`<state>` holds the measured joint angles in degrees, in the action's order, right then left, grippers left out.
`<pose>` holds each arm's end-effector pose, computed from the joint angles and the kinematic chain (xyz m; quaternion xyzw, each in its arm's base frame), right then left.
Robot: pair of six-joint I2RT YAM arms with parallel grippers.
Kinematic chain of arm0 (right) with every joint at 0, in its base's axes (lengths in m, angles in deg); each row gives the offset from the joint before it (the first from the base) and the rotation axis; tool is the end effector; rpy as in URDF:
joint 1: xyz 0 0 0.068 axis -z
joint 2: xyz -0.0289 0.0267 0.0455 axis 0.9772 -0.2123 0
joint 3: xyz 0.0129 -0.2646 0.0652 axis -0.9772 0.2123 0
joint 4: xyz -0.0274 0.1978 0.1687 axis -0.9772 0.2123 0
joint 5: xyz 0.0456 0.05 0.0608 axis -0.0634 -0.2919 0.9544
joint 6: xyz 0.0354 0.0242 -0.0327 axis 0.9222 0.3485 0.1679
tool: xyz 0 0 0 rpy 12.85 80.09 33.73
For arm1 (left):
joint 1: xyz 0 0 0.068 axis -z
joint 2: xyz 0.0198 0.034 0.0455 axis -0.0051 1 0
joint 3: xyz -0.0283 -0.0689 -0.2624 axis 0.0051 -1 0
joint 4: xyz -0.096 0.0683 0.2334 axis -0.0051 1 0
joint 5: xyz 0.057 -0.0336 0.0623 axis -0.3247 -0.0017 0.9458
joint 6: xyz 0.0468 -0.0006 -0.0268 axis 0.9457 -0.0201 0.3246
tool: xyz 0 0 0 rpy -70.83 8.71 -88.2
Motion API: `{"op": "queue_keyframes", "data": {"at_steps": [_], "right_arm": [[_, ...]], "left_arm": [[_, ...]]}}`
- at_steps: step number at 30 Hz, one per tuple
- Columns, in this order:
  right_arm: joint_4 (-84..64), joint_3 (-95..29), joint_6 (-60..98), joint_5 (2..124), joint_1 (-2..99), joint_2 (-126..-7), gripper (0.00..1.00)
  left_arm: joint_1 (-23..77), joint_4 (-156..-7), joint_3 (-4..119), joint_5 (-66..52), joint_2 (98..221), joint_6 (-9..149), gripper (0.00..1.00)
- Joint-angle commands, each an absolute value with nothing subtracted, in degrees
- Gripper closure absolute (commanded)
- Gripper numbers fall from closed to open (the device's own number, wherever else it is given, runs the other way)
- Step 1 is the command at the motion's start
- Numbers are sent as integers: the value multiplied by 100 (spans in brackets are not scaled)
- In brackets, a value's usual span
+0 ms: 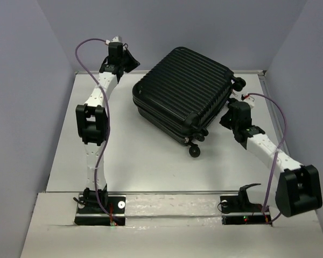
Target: Pack the luggage
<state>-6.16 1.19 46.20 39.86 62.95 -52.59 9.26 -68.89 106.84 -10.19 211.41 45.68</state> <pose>0.2507 0.0560 0.2503 0.2108 0.8353 0.0938 0.4990 0.5277 -0.0904 0.3250 -0.1251 0.7908 -0.3002 0.5185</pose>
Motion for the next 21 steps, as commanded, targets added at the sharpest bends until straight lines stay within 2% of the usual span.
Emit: {"op": "queue_keyframes", "data": {"at_steps": [1,4,9,14,15,17,21], "right_arm": [[-979,-729,4446,4903,6798,-6109,93],[-988,-1133,4314,5306,6860,-6654,93],[-1312,-1416,4252,6272,6860,-7392,93],[-1761,-1767,4121,7267,6729,-7999,93],[-1761,-1942,4007,7381,6650,-8070,93],[-1761,-2144,3875,7549,6369,-8228,93],[-1770,-2557,3725,7960,5911,-8413,93]], "left_arm": [[1075,-6745,11568,-1650,21639,4673,94],[1233,-6717,11868,-1694,21921,4866,94],[1295,-7139,10990,-1983,21790,4726,94],[1593,-7999,9393,-2028,20983,4524,94],[1655,-8227,8693,-1958,20746,4472,94],[1734,-8799,7639,-1625,19721,4217,94],[1769,-9721,5982,-1422,18542,3725,94]]}}
